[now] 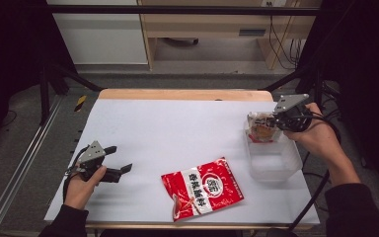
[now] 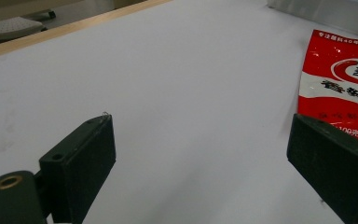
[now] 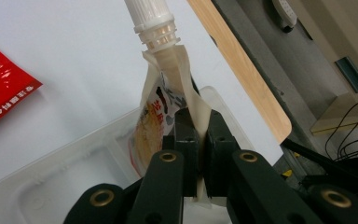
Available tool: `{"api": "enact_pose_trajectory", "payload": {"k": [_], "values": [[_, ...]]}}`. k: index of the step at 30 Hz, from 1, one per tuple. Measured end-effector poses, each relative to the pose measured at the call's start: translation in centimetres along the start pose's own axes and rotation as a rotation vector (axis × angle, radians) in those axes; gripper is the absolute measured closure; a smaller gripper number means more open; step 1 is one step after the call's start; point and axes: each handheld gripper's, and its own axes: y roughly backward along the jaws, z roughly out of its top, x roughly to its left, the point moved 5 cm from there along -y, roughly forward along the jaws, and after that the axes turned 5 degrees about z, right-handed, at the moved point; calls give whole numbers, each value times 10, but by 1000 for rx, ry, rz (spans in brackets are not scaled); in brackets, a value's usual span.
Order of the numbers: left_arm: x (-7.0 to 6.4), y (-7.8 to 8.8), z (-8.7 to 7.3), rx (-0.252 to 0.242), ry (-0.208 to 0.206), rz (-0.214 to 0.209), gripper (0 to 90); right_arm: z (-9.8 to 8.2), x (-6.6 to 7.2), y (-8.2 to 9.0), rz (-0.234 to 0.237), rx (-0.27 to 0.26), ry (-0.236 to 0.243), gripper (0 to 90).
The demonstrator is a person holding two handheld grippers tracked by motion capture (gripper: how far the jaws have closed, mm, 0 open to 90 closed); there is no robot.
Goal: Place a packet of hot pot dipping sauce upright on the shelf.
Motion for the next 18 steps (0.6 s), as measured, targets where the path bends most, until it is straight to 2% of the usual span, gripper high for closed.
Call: {"api": "enact_pose_trajectory", "payload": {"k": [18], "values": [[0,0,0,4,-4,-3,79,-10,13,-21,43,15,-31,860]]}}
